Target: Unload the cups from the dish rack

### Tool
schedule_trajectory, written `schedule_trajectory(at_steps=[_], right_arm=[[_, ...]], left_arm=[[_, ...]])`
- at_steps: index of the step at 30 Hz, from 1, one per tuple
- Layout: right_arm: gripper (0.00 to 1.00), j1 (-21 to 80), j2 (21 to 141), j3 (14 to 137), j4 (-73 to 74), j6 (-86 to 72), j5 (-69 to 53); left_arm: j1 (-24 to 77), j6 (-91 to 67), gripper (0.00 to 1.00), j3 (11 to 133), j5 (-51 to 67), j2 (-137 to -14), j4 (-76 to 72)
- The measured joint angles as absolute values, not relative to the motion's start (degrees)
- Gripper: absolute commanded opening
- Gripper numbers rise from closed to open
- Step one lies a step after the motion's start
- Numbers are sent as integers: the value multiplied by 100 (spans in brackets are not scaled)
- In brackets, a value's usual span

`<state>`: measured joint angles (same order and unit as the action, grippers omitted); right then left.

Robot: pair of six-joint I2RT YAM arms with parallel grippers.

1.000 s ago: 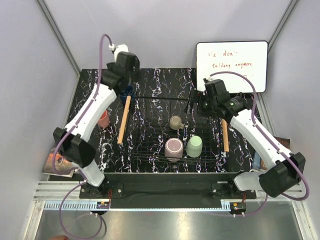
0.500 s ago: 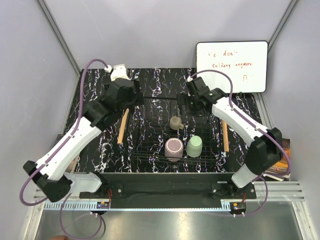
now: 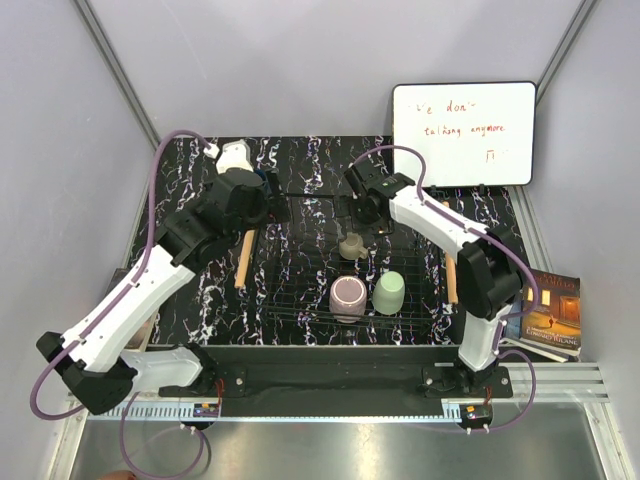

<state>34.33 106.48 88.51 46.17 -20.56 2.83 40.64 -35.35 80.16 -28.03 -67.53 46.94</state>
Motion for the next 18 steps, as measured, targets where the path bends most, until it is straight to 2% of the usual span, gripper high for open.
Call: schedule_trajectory(at_steps=[11,18], right_arm=[[100,3435,11098,8906,4438,-2036,401],[91,3441,11332,9172,4322,-2043,401]], left_arm=[[4045,-3603,99,7535,-2453,-6429,4707],[4045,-3601,99,7481,-2456,-6296,4681]])
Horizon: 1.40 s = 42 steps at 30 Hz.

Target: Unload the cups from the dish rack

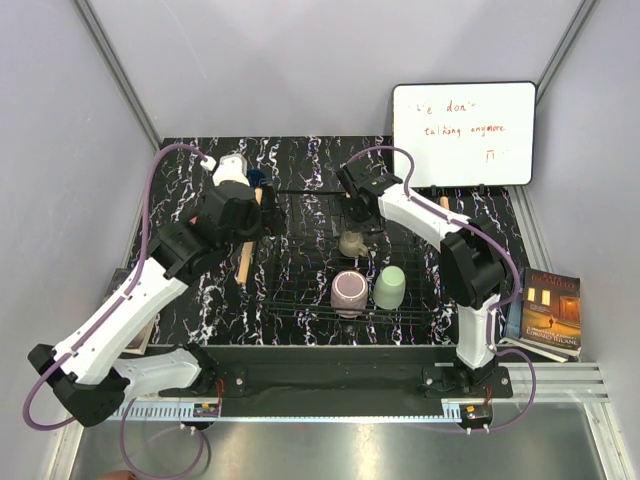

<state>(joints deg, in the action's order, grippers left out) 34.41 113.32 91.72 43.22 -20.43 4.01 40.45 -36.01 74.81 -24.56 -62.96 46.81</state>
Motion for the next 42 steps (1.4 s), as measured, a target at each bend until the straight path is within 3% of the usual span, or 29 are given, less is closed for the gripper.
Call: schedule_trajectory(at_steps=[14,17,23,24,28,42], right_arm=[[78,3651,11354,8615,3852,-2362,408],[70,3680,11354,8578,3745,-2408,416],[37,3736,11312,8499,3653,-2482,558],[24,3745,11290,8471,3627,-2491,569],[0,3754,11153,8329,3601,-2534,644],[0,3997,9456,8617,4018,-2655,484]], left_arm=[[4045,-3586,99,7249,-2440,-6259,4689],[4045,-3583,99,7249,-2436,-6257,4685],[4045,-3581,99,7244,-2416,-6257,4683],[4045,-3581,99,7234,-2416,-6254,4672],[4045,-3579,99,7175,-2414,-6241,4674],[4045,-3599,99,7179,-2425,-6466,4628]])
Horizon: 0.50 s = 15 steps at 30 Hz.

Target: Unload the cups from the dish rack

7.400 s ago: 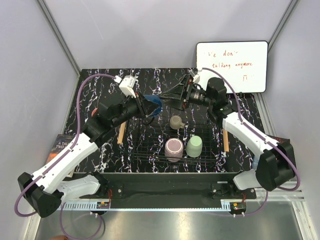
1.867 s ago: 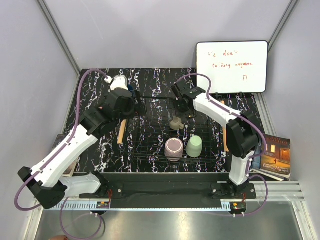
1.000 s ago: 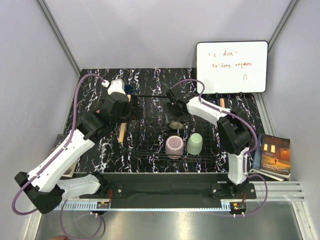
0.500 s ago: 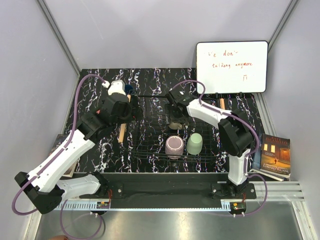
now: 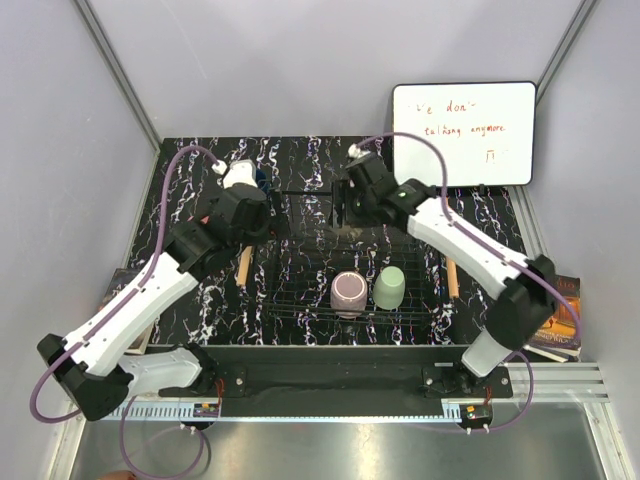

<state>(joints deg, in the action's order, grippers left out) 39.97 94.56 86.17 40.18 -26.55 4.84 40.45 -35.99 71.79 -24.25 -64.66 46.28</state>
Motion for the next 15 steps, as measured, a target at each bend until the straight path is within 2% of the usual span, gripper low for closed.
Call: schedule_trajectory(at_steps=[9,15], right_arm=[[0,3815,8521,9203,3719,-3028,-344],[0,2510,7832,7658,1951,-4338,-2112]], left_arm=[[4027,-3459,99,7227,-1942,-6490,3789],[3955,-3428,99,6591,-1385,-5693,2556]])
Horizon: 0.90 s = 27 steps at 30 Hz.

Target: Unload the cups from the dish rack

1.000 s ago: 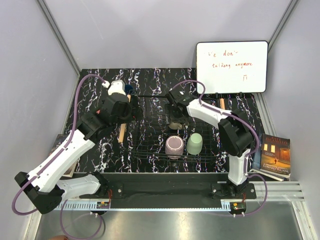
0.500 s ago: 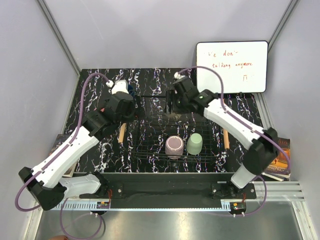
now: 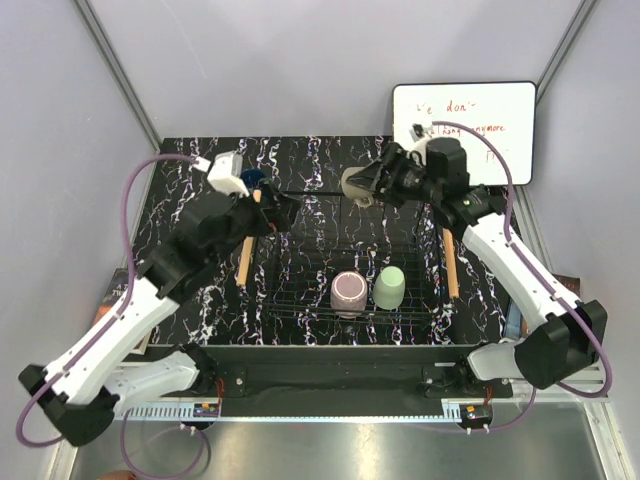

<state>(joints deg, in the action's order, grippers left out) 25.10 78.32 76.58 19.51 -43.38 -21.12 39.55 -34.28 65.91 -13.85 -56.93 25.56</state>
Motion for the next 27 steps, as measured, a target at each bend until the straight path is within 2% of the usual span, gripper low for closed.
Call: schedule_trajectory(at_steps=[4,6,11,15,27], right_arm=[[0,2047,7800,6396,64,-5647,-3190],[0,2062,7854,6069,-753,-6237,-3640],[0,2091,7977,5920,-2515,-7343,-4425],[0,2095,7946,5929,-3037,-7575,-4764],[0,2169,7712,5540,-3538,-7953,-5065]], left_arm=[[3736,-3575,99,5677,-698,-4960,1444],[3664,-3693,95,5415,-338,-4845,1020],[3621,-3951,87,5325,753,-5205,261],[3621,-4152,79,5299,1299,-5461,-115],[3623,-4563,73,5280,1931,-5728,-1358]])
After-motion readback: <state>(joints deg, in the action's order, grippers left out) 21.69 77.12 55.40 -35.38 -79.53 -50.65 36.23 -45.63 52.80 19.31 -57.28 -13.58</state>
